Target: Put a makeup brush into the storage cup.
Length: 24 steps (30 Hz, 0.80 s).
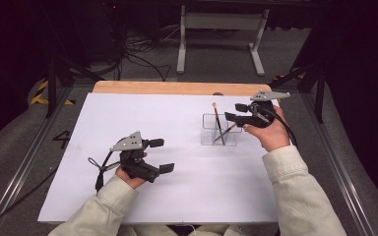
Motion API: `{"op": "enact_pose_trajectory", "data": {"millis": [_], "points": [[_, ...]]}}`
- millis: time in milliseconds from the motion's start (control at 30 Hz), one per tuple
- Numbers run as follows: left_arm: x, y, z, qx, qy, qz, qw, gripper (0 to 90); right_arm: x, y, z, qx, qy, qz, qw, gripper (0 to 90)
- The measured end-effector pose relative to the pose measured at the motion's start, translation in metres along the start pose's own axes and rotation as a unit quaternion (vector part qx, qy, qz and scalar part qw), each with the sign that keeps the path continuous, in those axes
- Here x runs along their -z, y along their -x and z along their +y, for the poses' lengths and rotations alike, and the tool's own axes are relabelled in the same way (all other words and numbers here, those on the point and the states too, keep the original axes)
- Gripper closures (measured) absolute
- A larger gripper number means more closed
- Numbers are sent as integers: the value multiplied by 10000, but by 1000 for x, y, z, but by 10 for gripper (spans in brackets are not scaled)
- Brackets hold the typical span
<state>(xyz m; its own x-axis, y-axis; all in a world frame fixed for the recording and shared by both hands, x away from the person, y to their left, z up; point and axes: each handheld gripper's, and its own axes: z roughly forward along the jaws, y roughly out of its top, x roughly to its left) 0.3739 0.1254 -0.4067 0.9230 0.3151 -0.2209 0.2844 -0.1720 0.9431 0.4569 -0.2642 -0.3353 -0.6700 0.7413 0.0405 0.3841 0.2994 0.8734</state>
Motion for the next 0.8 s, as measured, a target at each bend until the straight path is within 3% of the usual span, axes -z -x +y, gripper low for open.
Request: {"op": "enact_pose_trajectory", "data": {"millis": [200,400,700,800], "points": [[6,-1,-1,-37,-12,56,10000,14,14,-2,-7,94,229,-94,9996,273],[13,1,-2,-36,6,112,9999,14,36,-10,-16,209,580,-77,9981,259],[32,0,-5,-86,71,229,9997,13,58,-24,-25,428,829,42,9956,234],[37,1,-8,-13,66,281,9996,12,66,-29,-29,506,900,67,9946,220]]}}
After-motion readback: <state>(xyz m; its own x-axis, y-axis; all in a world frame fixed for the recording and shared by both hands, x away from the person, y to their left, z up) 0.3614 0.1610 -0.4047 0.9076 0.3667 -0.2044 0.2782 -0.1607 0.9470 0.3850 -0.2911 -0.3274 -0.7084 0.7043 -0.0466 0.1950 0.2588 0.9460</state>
